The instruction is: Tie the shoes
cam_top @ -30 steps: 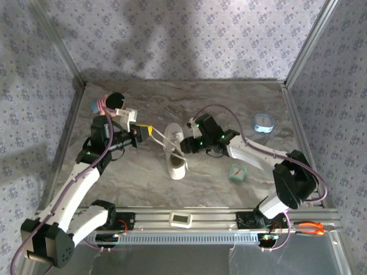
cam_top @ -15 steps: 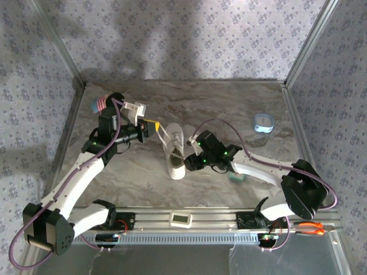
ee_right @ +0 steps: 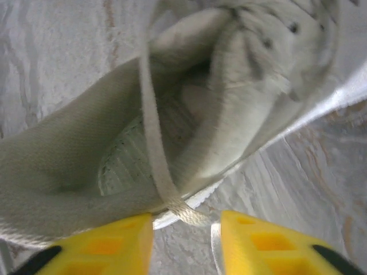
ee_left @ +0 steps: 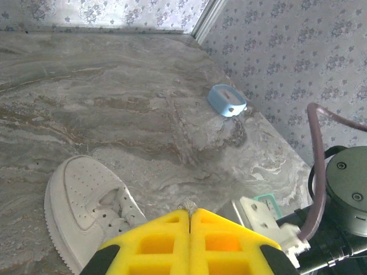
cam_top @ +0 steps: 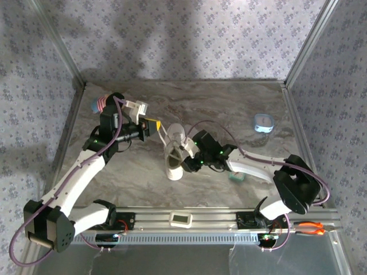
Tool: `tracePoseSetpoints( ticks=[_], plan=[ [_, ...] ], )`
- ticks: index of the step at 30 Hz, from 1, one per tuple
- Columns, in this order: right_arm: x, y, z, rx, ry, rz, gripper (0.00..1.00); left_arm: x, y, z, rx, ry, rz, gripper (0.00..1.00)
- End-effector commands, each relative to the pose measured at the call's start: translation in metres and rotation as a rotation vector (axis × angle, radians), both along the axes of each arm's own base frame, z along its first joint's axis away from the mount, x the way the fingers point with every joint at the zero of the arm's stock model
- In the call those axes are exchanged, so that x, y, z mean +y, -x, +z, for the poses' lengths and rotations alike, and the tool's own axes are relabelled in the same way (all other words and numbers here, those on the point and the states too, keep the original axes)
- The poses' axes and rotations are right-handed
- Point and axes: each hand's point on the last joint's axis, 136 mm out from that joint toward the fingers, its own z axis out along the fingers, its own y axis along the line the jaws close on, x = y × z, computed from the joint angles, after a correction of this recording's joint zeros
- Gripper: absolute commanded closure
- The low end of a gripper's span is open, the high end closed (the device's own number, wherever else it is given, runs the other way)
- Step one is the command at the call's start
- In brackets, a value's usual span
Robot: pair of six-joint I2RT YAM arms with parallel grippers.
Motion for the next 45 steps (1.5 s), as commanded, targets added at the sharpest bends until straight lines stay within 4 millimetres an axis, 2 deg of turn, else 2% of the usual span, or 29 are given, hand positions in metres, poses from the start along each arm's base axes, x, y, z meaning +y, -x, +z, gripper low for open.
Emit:
tracePoseSetpoints(
  ticks=[1,4,9,17,21,27,31,39,45],
  plan=[
    [0.014,0.004,0.011,-0.037,-0.039,0.08,0.83,-0.003,-0.002,0.013,-0.034,-0.003,-0.013,1.0],
    [0.007,0.002,0.01,-0.052,-0.024,0.039,1.0,-0.004,-0.002,0.013,-0.035,-0.011,-0.014,1.0],
    [-0.01,-0.003,0.019,-0.086,-0.022,-0.043,1.0,-0.004,-0.002,0.012,-0.037,-0.027,-0.016,1.0],
    [-0.023,-0.008,0.052,-0.129,-0.1,-0.112,1.0,-0.008,-0.002,0.009,-0.033,-0.037,-0.03,1.0],
    [-0.034,-0.018,0.056,-0.107,-0.104,-0.178,1.0,-0.011,-0.004,0.004,-0.022,-0.047,-0.036,1.0],
    [-0.055,-0.03,0.041,-0.039,-0.074,-0.293,1.0,-0.007,-0.005,0.0,-0.02,-0.066,-0.019,1.0],
    [-0.058,-0.029,0.027,0.034,-0.061,-0.32,1.0,-0.007,-0.004,-0.003,-0.013,-0.073,-0.018,1.0],
    [-0.039,-0.022,0.011,0.158,-0.084,-0.28,0.99,-0.001,0.005,-0.021,0.031,-0.094,-0.01,1.0],
    [-0.033,-0.02,0.011,0.176,-0.102,-0.257,0.99,0.01,0.01,-0.034,0.058,-0.154,0.028,1.0]
  ],
)
